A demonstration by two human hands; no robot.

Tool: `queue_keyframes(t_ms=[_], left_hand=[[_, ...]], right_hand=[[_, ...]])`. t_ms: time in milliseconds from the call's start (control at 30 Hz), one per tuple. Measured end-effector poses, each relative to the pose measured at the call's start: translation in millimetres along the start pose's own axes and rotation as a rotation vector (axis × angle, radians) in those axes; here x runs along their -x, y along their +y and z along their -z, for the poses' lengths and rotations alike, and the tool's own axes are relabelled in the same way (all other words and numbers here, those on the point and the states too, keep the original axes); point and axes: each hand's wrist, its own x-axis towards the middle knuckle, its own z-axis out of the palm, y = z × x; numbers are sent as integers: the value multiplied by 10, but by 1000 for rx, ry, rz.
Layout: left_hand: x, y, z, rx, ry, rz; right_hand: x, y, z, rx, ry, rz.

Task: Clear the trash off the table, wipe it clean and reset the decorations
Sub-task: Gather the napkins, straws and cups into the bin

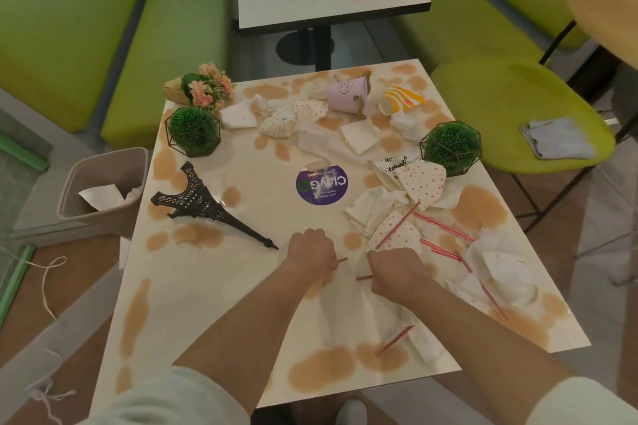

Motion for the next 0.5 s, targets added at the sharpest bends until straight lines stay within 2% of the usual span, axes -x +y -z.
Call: queue_keyframes(t_ms=[100, 200, 267, 333, 400, 500], left_hand=[[2, -15, 36, 60, 14, -18], [12, -93, 88, 308, 69, 45], [6, -194, 135, 644, 80, 153], [27, -326, 188, 966, 134, 246], [94, -467, 240, 1123, 211, 296], [213, -699, 285, 1242, 309, 341]], right_hand=[[15, -22, 23, -40, 22, -6], [41, -65, 50, -179, 189, -25], [46, -123, 117, -409, 297, -103], [26, -214, 236, -795, 371, -214], [-34, -325, 378, -1128, 418, -295], [-180, -498, 544, -1349, 428, -342]])
